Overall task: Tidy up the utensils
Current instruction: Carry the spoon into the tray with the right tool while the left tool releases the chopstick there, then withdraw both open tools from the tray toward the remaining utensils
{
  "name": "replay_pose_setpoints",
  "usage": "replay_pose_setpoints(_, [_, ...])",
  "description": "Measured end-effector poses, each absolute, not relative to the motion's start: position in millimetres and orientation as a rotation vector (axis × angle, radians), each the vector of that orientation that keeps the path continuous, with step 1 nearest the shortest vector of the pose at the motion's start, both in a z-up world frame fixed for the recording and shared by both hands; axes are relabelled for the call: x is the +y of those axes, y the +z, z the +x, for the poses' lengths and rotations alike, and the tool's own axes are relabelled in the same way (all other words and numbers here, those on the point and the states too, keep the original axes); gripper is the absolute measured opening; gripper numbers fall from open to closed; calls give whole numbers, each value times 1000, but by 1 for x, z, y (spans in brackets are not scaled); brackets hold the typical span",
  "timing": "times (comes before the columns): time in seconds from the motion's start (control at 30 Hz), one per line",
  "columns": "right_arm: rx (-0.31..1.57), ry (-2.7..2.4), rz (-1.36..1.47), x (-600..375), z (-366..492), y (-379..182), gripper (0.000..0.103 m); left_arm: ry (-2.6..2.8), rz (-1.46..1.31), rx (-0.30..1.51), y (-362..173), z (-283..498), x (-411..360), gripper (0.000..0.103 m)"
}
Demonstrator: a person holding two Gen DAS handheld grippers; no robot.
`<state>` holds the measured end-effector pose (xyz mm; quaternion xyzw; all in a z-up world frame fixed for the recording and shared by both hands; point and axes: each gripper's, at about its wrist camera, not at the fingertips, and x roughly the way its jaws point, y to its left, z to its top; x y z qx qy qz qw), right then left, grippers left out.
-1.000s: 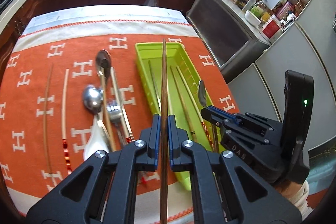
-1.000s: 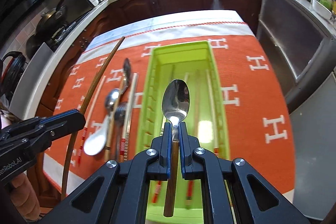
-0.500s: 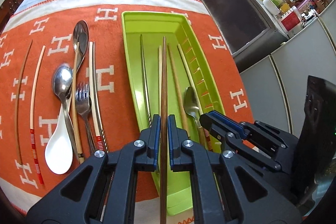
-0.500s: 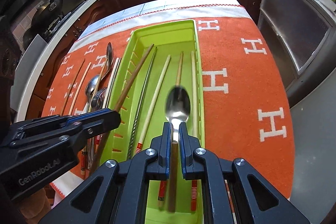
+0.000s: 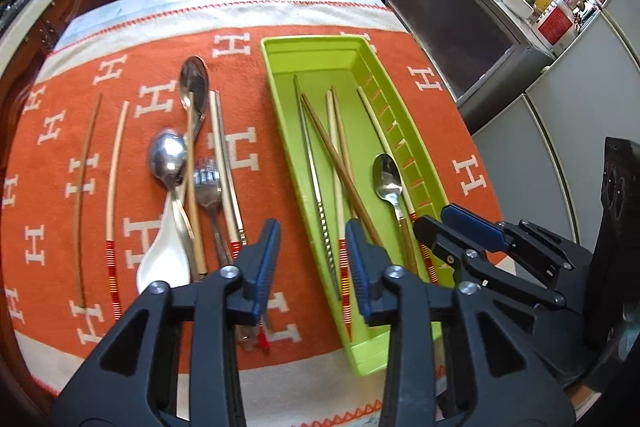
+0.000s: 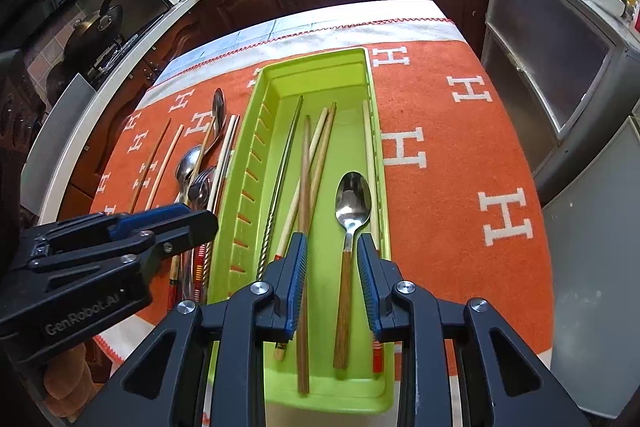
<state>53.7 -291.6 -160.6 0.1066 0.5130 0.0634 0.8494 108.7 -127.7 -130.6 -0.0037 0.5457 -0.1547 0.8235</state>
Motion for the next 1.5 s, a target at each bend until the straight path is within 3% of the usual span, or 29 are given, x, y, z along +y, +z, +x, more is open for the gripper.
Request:
replay_pose_setpoints(0.77, [1063,155,185,-251,23,-139,32,-194,51,1051,-96,67,-55,32])
replay_pose_setpoints(1.5, [1092,211,41,-158,54,-125,36,-86,-80,1074,-126,75,42,32])
